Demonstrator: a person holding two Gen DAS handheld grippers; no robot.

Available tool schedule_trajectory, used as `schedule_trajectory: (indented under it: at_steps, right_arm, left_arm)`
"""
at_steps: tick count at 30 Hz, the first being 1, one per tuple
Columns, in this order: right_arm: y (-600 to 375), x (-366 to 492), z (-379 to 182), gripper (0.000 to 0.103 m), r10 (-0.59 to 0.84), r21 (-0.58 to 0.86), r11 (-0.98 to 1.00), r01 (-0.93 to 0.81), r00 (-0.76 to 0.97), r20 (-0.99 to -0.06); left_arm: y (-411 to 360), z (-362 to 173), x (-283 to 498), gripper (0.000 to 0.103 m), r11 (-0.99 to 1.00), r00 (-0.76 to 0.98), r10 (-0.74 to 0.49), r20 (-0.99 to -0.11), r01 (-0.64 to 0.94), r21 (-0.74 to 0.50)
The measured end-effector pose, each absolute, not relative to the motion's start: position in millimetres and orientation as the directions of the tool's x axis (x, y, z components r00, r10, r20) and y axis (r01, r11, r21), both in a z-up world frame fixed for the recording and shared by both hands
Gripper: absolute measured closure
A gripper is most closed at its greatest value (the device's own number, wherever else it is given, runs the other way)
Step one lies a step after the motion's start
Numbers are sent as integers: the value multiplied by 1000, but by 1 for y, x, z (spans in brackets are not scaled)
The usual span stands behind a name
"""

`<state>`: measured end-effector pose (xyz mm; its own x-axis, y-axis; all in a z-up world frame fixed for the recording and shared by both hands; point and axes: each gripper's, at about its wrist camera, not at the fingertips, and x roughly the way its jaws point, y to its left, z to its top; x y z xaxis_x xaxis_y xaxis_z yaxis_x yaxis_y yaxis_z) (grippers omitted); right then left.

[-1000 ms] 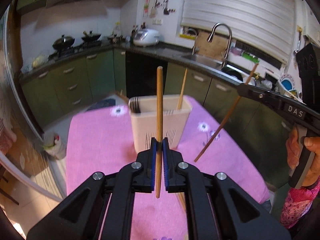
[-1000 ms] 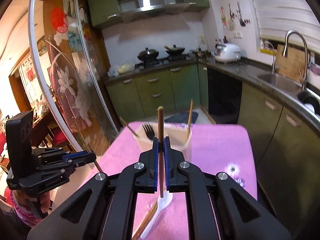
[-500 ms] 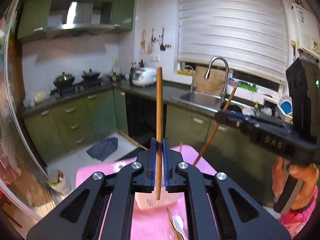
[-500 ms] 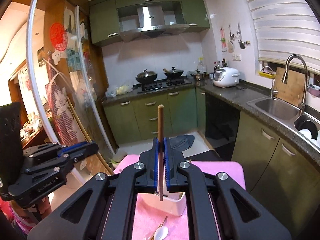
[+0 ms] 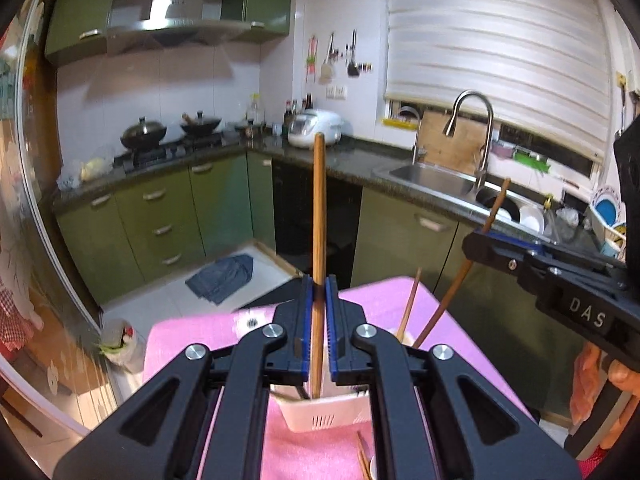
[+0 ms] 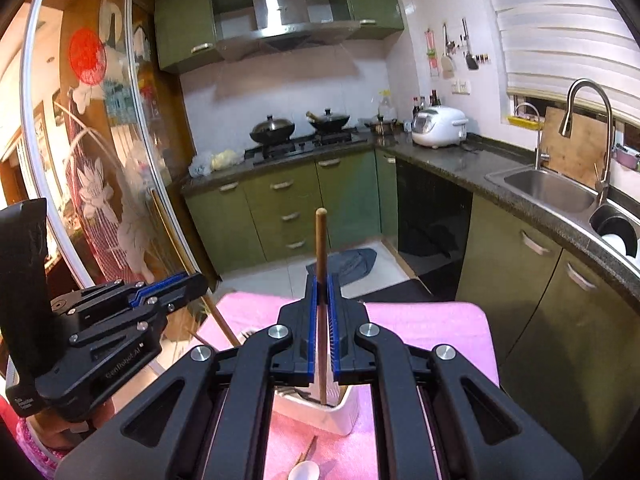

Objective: Organize utensils
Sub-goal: 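Carry both chopsticks over the white holder and lower them in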

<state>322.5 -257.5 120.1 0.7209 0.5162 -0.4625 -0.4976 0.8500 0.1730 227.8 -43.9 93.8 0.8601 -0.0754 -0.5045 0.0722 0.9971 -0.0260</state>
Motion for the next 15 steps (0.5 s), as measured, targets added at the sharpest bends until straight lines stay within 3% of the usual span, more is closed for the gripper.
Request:
schedule_trajectory:
  at_steps: [12,15]
  right_arm:
    - [-240,337,47,97,471,165,870,-465,681,-560]
    - [-235,337,37,96,465,158,871,-466,676,-572]
  left_arm:
    - [-41,28,230,97,998,800,-44,-598,57,3]
    - [-43,21,230,87,998,794,-41,-606,55,4]
